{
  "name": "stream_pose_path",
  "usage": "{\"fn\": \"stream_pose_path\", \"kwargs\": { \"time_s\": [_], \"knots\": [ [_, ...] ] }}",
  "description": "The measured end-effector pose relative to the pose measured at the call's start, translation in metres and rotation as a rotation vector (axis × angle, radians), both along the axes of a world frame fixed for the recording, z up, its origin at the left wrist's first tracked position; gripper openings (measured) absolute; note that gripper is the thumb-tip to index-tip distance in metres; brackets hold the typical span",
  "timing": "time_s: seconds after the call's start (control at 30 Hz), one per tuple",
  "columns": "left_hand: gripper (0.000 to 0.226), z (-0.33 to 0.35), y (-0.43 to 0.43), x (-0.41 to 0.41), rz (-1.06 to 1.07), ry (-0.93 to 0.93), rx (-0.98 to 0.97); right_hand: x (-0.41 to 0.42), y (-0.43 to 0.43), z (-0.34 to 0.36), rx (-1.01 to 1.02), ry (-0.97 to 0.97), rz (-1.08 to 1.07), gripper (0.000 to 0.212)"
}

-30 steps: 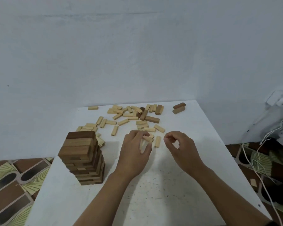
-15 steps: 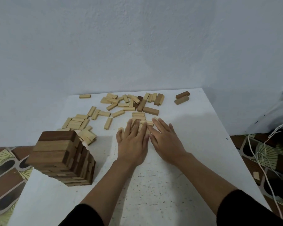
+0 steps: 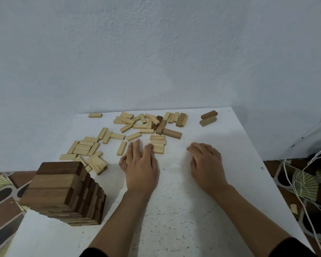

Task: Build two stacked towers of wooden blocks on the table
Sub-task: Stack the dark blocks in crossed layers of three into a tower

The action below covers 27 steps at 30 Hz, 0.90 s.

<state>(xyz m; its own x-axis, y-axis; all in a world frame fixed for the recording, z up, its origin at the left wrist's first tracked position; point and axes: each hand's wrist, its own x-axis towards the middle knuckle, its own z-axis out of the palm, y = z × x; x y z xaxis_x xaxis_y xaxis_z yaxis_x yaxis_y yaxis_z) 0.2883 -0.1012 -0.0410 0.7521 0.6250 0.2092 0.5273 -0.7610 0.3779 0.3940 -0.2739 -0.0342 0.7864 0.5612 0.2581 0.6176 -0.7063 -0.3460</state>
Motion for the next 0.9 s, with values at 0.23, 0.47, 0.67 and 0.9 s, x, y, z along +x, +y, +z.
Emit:
{"fn": "stream_pose_path", "kwargs": {
  "time_s": [0.23, 0.47, 0.67, 0.9],
  "knots": [
    [0.068, 0.006, 0.002, 0.019, -0.081, -0.091, -0.016, 0.008, 0.038, 0.014, 0.093, -0.011, 0.145, 0.043],
    [0.056, -0.009, 0.006, 0.024, -0.159, 0.06, 0.035, 0.019, 0.058, 0.008, -0.114, 0.042, 0.237, 0.056],
    [0.052, -0.009, 0.017, 0.026, -0.003, 0.031, 0.004, 0.014, 0.053, 0.004, -0.01, -0.017, 0.169, 0.046],
    [0.065, 0.008, 0.007, 0.037, -0.091, -0.056, -0.006, 0.012, 0.04, 0.005, 0.01, -0.011, 0.147, 0.044]
  ]
}}
